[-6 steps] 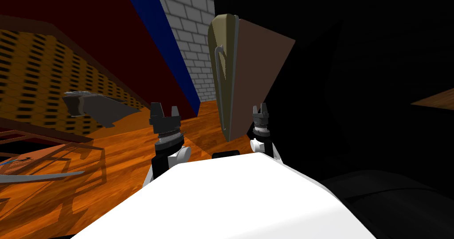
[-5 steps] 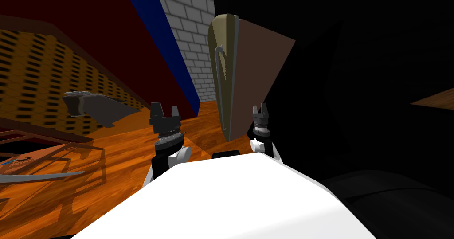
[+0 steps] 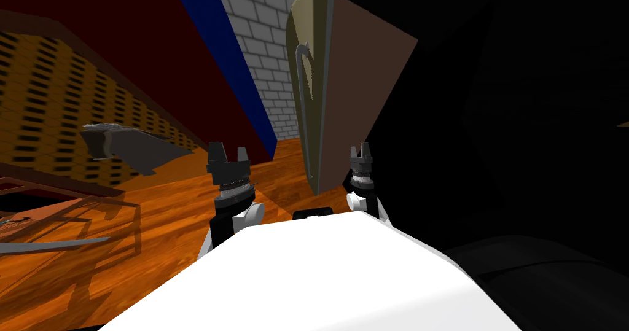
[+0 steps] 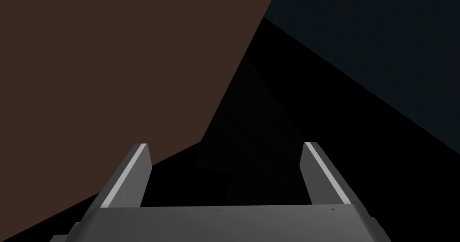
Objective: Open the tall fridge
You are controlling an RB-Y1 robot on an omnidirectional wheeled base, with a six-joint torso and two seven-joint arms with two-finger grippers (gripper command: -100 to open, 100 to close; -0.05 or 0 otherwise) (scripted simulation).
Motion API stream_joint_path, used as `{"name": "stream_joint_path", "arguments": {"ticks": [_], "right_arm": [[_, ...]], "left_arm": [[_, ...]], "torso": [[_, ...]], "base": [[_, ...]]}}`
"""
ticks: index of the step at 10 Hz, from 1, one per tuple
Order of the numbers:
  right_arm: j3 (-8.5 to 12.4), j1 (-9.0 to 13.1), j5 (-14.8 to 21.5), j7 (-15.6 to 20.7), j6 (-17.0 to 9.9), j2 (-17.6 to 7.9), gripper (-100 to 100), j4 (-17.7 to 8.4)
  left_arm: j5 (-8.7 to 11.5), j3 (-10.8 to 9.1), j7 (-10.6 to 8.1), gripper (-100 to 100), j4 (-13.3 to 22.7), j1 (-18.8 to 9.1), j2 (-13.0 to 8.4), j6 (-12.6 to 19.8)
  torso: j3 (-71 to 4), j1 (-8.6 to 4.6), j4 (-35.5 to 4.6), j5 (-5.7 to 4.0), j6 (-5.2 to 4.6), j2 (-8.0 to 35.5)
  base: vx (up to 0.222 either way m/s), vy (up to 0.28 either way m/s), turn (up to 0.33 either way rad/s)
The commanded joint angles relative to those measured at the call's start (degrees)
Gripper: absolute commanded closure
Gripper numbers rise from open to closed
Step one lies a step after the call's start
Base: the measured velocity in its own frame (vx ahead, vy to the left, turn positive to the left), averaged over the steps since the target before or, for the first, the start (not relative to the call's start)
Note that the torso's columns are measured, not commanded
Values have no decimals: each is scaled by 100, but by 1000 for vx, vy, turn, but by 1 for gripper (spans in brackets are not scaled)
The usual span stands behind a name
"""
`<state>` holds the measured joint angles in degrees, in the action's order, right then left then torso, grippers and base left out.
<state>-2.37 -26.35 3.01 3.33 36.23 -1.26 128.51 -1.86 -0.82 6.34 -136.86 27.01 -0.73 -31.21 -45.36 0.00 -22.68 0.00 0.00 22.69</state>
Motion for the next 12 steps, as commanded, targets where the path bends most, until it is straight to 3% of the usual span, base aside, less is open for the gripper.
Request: {"name": "stream_joint_path", "arguments": {"ticks": [1,3,4,6,8,9,11,12], "right_arm": [[0,0,0,0,0,0,0,0],[0,0,0,0,0,0,0,0],[47,-9,58,-16,-78,-194,-100,-1],[153,-29,195,-51,-260,-544,-100,-8],[307,-60,405,-100,-528,-902,-100,-19],[307,-60,405,-100,-528,-999,-100,-19],[499,-102,678,-158,-871,-1395,-100,-33],[499,-102,678,-158,-871,-1537,-100,-33]], "left_arm": [[0,0,0,0,0,0,0,0],[0,0,0,0,0,0,0,0],[0,0,0,0,0,0,0,0],[0,0,0,0,2,1,0,0],[0,0,0,0,2,2,1,0],[0,0,0,0,2,2,1,0],[0,0,0,0,2,2,1,0],[0,0,0,0,2,2,1,0]], "torso": [[-845,0,-423,0,0,424],[-2537,0,-1269,0,0,1270],[-3383,0,-1692,0,0,1693],[-3894,8,-1935,3,0,1931],[-3926,4,-1955,2,0,1947],[-3923,6,-1958,1,0,1955],[-3919,-2,-1961,0,-1,1961],[-3923,2,-1959,0,-1,1955]], "base": [[0,0,0],[0,0,0],[20,16,-59],[44,46,-98],[68,64,-135],[52,70,-53],[73,74,-156],[62,65,-69]]}}
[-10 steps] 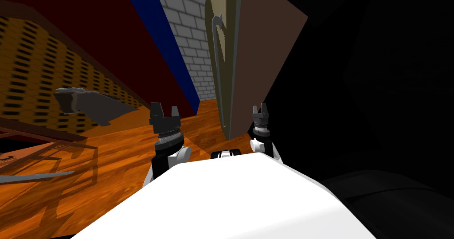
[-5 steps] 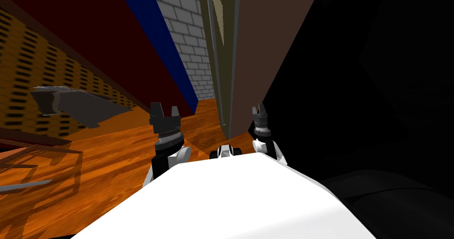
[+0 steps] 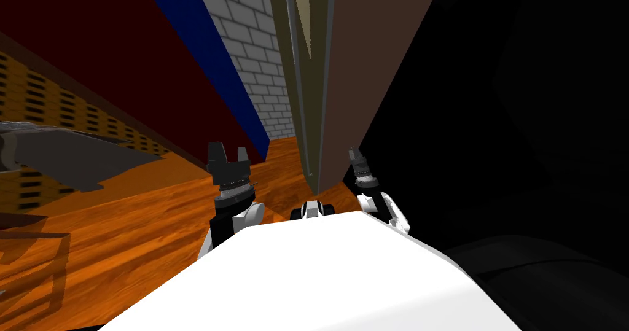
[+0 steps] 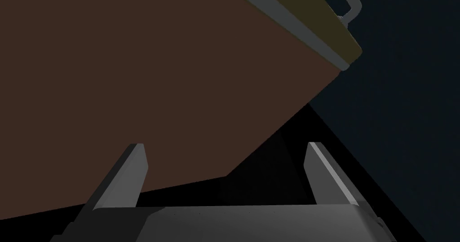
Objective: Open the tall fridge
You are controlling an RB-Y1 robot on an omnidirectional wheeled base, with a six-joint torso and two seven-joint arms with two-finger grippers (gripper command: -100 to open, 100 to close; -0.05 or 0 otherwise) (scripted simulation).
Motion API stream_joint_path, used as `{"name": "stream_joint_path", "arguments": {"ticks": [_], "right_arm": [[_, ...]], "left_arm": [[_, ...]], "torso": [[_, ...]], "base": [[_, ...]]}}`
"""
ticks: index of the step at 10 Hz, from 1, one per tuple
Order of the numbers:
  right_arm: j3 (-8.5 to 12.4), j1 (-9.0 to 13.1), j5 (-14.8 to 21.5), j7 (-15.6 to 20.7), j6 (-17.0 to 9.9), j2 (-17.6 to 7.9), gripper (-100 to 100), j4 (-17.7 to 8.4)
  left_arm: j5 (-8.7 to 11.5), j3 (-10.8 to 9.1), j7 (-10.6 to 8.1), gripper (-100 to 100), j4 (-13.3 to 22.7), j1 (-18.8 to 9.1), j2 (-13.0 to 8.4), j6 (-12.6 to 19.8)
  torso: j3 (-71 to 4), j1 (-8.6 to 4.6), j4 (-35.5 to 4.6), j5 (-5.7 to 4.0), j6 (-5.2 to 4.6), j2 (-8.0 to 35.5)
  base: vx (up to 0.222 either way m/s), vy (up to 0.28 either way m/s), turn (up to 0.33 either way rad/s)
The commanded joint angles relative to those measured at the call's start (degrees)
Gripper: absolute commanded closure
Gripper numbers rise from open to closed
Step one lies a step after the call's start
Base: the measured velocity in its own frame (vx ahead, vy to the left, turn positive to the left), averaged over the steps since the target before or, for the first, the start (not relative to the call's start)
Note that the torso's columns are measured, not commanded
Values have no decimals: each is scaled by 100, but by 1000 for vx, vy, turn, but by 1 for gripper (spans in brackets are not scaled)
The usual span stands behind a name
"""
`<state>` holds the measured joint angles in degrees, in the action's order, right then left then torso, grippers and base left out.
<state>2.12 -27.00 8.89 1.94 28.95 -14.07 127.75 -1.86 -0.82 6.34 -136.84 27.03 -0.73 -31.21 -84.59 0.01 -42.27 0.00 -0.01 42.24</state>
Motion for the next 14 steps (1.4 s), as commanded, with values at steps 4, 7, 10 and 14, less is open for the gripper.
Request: {"name": "stream_joint_path", "arguments": {"ticks": [4,7,10,14], "right_arm": [[274,-88,419,-84,-545,-863,-100,30],[524,-146,788,-157,-993,-1387,-100,20],[656,-177,983,-196,-1229,-1875,-100,17],[931,-241,1379,-282,-1716,-2582,-100,12]], "left_arm": [[0,0,0,0,0,0,0,0],[0,0,0,0,0,-1,0,0],[0,0,0,0,0,0,0,0],[0,0,0,0,0,0,0,0]], "torso": [[2,4,-1,1,-1,3],[3,-6,-2,-1,3,6],[0,-3,-1,0,-2,1],[2,2,-1,1,-1,4]], "base": [[57,65,-112],[58,69,-127],[64,73,-125],[63,88,-124]]}}
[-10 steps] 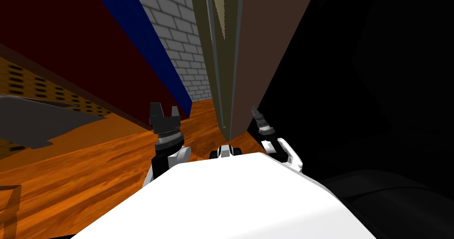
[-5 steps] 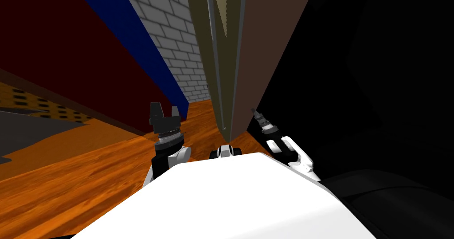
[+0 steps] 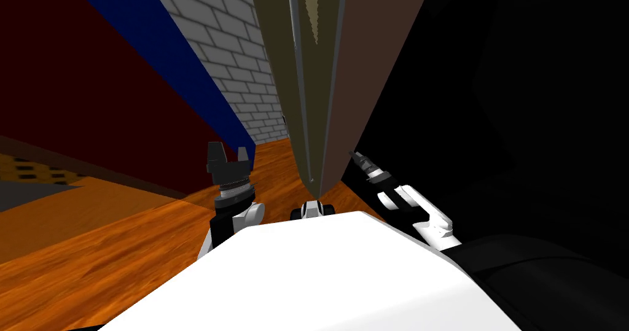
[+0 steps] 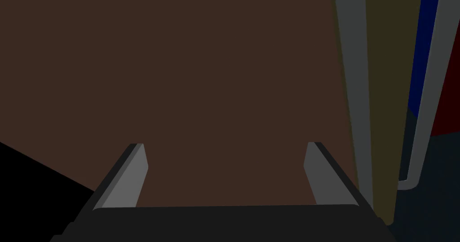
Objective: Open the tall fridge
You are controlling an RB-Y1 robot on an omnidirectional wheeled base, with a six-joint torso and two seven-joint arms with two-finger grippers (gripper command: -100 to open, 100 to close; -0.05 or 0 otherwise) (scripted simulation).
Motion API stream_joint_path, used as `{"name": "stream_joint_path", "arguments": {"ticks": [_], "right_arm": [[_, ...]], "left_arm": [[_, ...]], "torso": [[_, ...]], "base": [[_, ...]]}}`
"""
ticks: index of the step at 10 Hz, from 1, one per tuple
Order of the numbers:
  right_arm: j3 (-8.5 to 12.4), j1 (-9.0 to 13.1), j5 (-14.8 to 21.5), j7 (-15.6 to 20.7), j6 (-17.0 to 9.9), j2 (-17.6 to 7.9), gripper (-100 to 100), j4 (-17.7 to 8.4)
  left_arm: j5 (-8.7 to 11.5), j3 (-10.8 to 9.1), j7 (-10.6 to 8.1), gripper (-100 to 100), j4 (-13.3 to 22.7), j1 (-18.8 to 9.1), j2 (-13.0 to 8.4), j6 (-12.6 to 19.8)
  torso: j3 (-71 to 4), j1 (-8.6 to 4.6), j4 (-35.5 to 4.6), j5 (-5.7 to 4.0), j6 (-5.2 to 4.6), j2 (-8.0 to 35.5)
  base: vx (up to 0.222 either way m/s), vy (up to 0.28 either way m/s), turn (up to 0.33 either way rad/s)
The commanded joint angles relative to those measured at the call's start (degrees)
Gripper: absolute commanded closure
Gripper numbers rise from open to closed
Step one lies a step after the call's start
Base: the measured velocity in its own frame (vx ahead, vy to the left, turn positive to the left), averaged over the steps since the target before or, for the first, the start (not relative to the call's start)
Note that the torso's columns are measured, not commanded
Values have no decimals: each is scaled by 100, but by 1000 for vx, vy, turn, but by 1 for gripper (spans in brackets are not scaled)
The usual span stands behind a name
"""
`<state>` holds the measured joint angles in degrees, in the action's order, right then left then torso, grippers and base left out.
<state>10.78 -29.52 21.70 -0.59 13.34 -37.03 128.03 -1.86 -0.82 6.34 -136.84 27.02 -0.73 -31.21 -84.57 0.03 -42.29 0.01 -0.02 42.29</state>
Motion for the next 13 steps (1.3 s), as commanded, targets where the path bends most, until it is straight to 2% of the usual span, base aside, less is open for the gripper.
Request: {"name": "stream_joint_path", "arguments": {"ticks": [1,3,4,5,6,7,8,9,10,11,12,13], "right_arm": [[207,-20,295,-76,-384,-460,-100,-17],[207,-20,295,-76,-402,-672,-100,-17],[352,-50,488,-126,-648,-906,-100,-17],[352,-50,488,-126,-648,-1049,-100,-17],[497,-79,674,-180,-892,-1234,-100,-16],[497,-79,674,-180,-892,-1403,-100,-16],[644,-105,851,-237,-1131,-1572,-100,-16],[644,-105,851,-237,-1131,-1773,-100,-16],[791,-130,1017,-298,-1366,-1965,-100,-16],[791,-130,1017,-298,-1366,-2145,-100,-16],[791,-130,1017,-298,-1366,-2198,-100,-16],[938,-152,1172,-363,-1594,-2427,-100,-16]], "left_arm": [[0,0,0,0,0,-1,0,0],[0,0,0,0,0,-1,0,0],[0,0,0,0,0,-1,-1,0],[0,0,0,0,0,0,0,0],[0,0,0,0,0,-1,0,0],[0,0,0,0,0,0,0,0],[0,0,0,0,0,-1,0,0],[0,0,0,0,0,0,0,0],[0,0,0,0,0,-1,0,0],[0,0,0,0,0,-1,0,0],[0,0,0,0,0,-1,0,0],[0,0,0,0,0,-1,-1,0]], "torso": [[2,-4,-1,-1,4,5],[1,-4,0,0,5,1],[2,-19,-1,-5,4,4],[-1,-9,0,-3,-2,-2],[-3,-2,1,0,3,-3],[-6,8,3,2,0,-10],[-3,1,2,1,5,-2],[1,2,-1,1,0,3],[5,-4,-2,-1,3,9],[3,2,-1,0,0,3],[-1,-7,1,-1,5,-1],[2,-24,0,-7,4,4]], "base": [[45,101,-189],[35,65,-40],[44,60,-160],[48,66,-107],[73,90,-181],[51,84,-89],[44,96,-131],[26,88,-99],[40,110,-160],[39,90,-86],[11,28,13],[20,48,-133]]}}
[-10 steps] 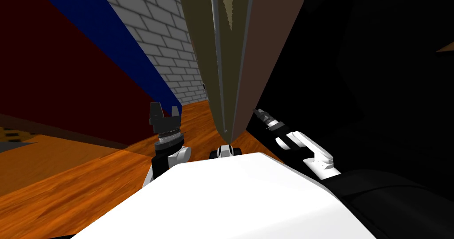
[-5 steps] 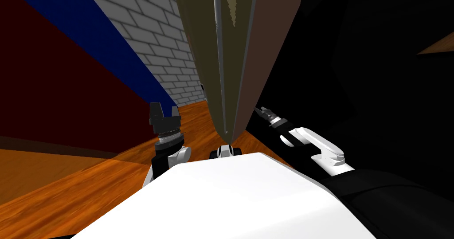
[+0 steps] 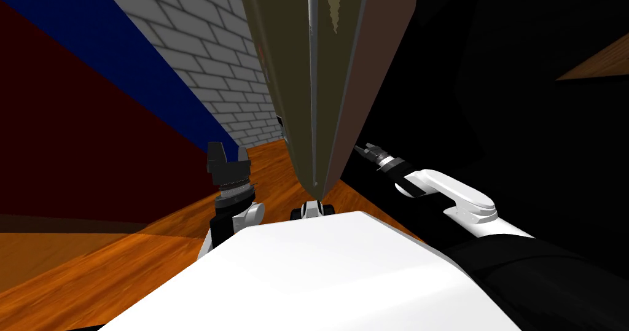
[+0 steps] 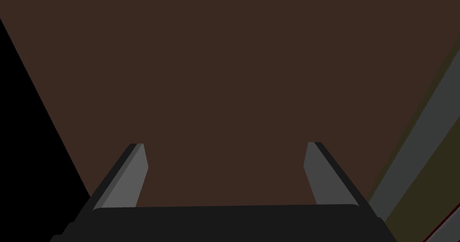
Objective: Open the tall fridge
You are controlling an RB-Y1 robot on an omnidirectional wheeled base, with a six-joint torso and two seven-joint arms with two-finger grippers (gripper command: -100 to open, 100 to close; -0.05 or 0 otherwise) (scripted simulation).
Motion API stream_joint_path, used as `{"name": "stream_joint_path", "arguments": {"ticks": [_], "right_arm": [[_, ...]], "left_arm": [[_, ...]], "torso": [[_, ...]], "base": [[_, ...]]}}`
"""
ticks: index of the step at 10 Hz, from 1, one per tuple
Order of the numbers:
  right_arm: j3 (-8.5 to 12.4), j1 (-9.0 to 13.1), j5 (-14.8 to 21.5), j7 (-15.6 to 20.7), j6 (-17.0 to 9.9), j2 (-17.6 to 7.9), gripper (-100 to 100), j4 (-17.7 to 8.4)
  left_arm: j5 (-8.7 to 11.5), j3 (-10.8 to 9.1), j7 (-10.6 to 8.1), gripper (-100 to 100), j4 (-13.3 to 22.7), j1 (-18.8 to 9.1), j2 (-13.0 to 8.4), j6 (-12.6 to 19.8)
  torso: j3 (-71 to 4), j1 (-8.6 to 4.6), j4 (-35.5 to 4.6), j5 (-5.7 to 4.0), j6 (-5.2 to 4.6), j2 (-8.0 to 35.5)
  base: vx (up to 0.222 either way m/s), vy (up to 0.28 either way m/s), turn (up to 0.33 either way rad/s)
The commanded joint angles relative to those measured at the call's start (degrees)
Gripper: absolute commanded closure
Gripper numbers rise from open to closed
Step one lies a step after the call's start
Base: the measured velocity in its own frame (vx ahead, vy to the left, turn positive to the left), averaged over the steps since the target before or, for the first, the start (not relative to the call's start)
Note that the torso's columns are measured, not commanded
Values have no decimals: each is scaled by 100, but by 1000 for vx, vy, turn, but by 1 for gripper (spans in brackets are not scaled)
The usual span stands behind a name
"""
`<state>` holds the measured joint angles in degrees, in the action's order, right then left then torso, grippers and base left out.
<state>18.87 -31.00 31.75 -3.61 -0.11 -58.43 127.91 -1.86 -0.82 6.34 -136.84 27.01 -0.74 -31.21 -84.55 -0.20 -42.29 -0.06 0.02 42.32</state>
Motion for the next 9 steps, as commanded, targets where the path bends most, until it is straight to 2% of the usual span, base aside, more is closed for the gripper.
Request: {"name": "stream_joint_path", "arguments": {"ticks": [1,2,3,4,5,6,7,8,9], "right_arm": [[129,-3,167,-61,-249,-434,-100,-5],[276,-22,308,-129,-470,-632,-100,-6],[276,-22,308,-129,-470,-808,-100,-6],[421,-38,436,-201,-682,-979,-100,-8],[421,-38,436,-201,-682,-1175,-100,-8],[566,-50,550,-277,-887,-1360,-100,-10],[566,-50,550,-277,-887,-1534,-100,-10],[709,-60,650,-356,-1082,-1723,-100,-13],[709,-60,650,-356,-1082,-1903,-100,-13]], "left_arm": [[0,0,0,0,0,1,0,0],[0,0,0,0,0,0,0,0],[0,0,0,0,0,1,1,0],[0,0,0,0,0,0,1,0],[0,0,0,0,0,0,1,0],[0,0,0,0,0,0,0,0],[0,0,0,0,0,1,0,0],[0,0,0,0,0,0,0,0],[0,0,0,0,0,0,0,0]], "torso": [[0,11,-1,2,-6,-1],[-1,22,0,7,0,-2],[-5,36,2,11,-3,-9],[-5,31,2,10,1,-7],[1,24,-2,8,-4,3],[0,13,0,4,0,-1],[-4,17,2,4,-3,-8],[-4,16,2,5,0,-7],[0,21,-1,6,-4,0]], "base": [[15,62,-110],[35,96,-147],[29,93,-70],[2,89,-122],[13,70,-88],[29,82,-117],[21,69,-72],[4,74,-107],[3,70,-72]]}}
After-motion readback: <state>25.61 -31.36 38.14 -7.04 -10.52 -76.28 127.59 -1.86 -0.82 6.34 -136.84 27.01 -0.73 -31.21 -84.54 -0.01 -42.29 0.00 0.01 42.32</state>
